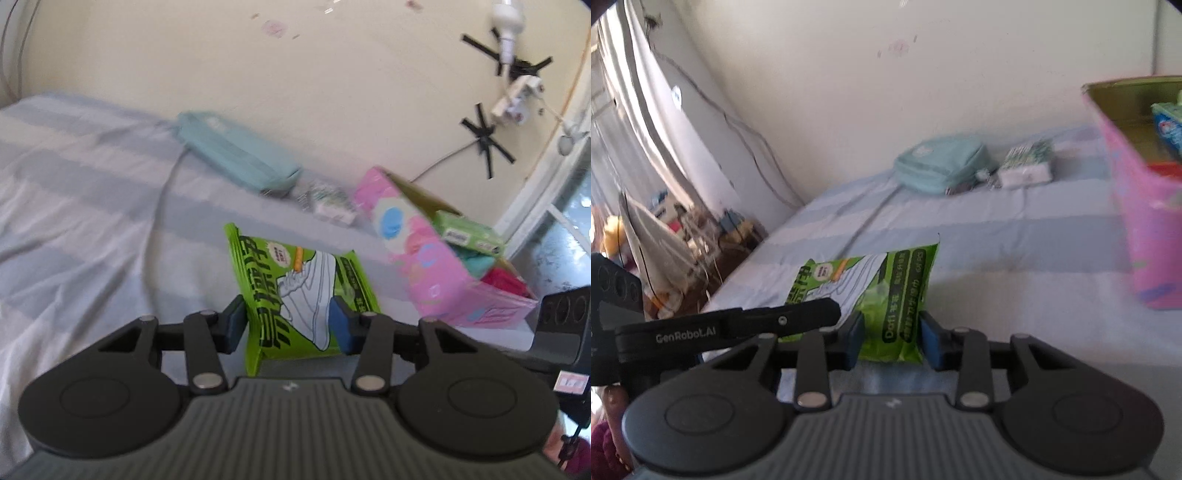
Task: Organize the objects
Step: 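Lower the snack bag into the tin and open both grippers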
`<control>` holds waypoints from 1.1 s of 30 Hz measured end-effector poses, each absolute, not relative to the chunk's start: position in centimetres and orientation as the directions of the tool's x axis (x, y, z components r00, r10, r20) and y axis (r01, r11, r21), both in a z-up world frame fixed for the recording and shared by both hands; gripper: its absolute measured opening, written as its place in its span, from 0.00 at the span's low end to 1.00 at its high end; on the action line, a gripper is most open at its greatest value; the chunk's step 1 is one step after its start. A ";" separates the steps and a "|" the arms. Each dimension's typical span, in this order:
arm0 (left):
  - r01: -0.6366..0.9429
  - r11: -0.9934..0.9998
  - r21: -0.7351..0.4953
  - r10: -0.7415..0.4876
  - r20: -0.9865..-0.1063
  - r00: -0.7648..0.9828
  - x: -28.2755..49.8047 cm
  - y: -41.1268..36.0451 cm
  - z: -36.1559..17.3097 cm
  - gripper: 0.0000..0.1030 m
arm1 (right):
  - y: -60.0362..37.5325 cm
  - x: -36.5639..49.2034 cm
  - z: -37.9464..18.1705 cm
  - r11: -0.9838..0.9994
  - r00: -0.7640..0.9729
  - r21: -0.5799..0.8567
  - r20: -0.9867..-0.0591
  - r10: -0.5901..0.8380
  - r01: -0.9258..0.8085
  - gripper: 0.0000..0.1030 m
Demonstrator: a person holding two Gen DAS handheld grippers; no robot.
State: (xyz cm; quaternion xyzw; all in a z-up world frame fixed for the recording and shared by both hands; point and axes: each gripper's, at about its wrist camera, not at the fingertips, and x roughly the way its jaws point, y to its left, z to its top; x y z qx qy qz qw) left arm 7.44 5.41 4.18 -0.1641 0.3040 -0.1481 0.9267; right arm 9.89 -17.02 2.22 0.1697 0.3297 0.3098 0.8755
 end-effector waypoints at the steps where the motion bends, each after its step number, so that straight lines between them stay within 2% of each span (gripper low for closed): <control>1: 0.190 0.901 -0.391 -0.382 -0.504 0.775 7.4 4.8 4.7 0.48 | -17.7 9.6 2.8 0.754 0.614 0.495 -0.452 0.647 -0.431 0.31; 6: 0.301 0.893 -0.336 -0.430 -0.432 0.793 8.9 0.0 8.2 0.48 | -21.2 8.4 5.6 0.808 0.745 0.416 -0.354 0.566 -0.417 0.31; 11: 0.411 0.866 -0.284 -0.497 -0.402 0.769 11.2 -6.0 9.8 0.48 | -26.6 8.2 6.9 0.864 0.843 0.378 -0.290 0.453 -0.334 0.31; 17: 0.487 0.841 -0.235 -0.539 -0.442 0.718 13.8 -13.0 9.1 0.48 | -32.5 10.1 6.3 0.899 0.877 0.379 -0.325 0.353 -0.221 0.31; 22: 0.476 0.840 -0.262 -0.540 -0.498 0.679 16.7 -15.8 7.7 0.49 | -35.1 12.7 5.1 0.912 0.872 0.377 -0.379 0.311 -0.161 0.31; 24: 0.467 0.843 -0.269 -0.536 -0.504 0.677 17.8 -16.4 7.3 0.51 | -34.7 13.2 5.1 0.937 0.890 0.318 -0.374 0.262 -0.142 0.35; 25: 0.461 0.848 -0.261 -0.527 -0.510 0.680 18.2 -16.7 7.2 0.50 | -34.6 13.7 5.0 0.944 0.898 0.303 -0.369 0.238 -0.126 0.43; 29: 0.441 0.871 -0.216 -0.485 -0.519 0.704 19.3 -17.6 6.8 0.53 | -34.8 13.8 4.4 0.954 0.923 0.289 -0.338 0.184 -0.084 0.52; 33: 0.432 0.879 -0.202 -0.472 -0.505 0.723 18.7 -17.4 6.8 0.55 | -35.4 12.7 4.6 0.966 0.956 0.255 -0.268 0.117 -0.047 0.56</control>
